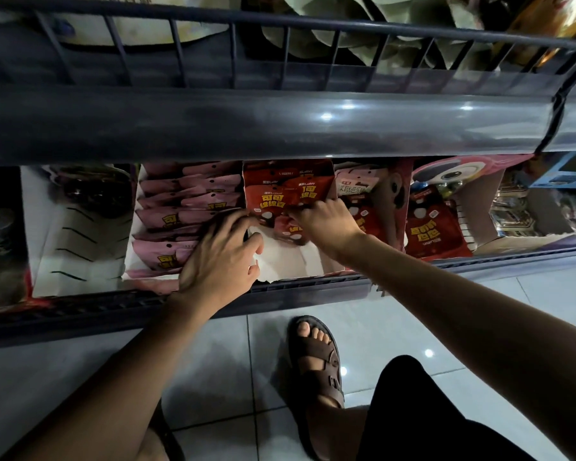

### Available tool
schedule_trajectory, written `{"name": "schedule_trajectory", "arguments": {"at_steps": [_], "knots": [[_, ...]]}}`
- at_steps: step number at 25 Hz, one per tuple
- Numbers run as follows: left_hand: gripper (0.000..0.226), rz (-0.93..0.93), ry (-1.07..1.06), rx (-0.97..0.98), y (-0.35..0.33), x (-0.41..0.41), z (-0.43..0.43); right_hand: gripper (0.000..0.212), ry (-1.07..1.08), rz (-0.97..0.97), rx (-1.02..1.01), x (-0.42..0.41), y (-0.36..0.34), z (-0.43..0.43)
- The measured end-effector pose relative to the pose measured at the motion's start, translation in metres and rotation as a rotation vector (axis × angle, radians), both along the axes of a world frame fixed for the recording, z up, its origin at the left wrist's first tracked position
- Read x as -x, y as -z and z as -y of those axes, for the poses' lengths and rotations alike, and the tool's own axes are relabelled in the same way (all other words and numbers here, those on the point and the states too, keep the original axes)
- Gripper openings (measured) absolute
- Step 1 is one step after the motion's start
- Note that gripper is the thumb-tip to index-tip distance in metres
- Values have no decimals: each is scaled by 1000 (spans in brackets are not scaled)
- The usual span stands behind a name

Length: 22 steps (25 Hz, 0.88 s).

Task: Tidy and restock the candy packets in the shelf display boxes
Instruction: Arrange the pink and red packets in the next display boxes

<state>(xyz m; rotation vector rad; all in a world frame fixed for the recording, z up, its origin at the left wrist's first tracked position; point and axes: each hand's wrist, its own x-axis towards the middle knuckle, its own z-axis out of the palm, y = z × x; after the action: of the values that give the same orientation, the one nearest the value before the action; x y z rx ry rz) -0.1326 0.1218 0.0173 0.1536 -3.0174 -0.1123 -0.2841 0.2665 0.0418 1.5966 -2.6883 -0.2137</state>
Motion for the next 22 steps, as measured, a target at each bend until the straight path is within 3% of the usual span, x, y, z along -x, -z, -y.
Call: {"name": "schedule_trajectory", "arguments": {"at_steps": [6, 13, 22], "knots": [[20, -46, 25, -14, 2, -2, 1, 19, 145, 29, -22, 14, 5, 13], [19, -53, 32, -20, 4, -2, 2, 28, 150, 28, 39, 33, 3, 20], [18, -47, 26, -23, 6, 0, 2, 26, 152, 16, 157, 38, 12, 16]]}}
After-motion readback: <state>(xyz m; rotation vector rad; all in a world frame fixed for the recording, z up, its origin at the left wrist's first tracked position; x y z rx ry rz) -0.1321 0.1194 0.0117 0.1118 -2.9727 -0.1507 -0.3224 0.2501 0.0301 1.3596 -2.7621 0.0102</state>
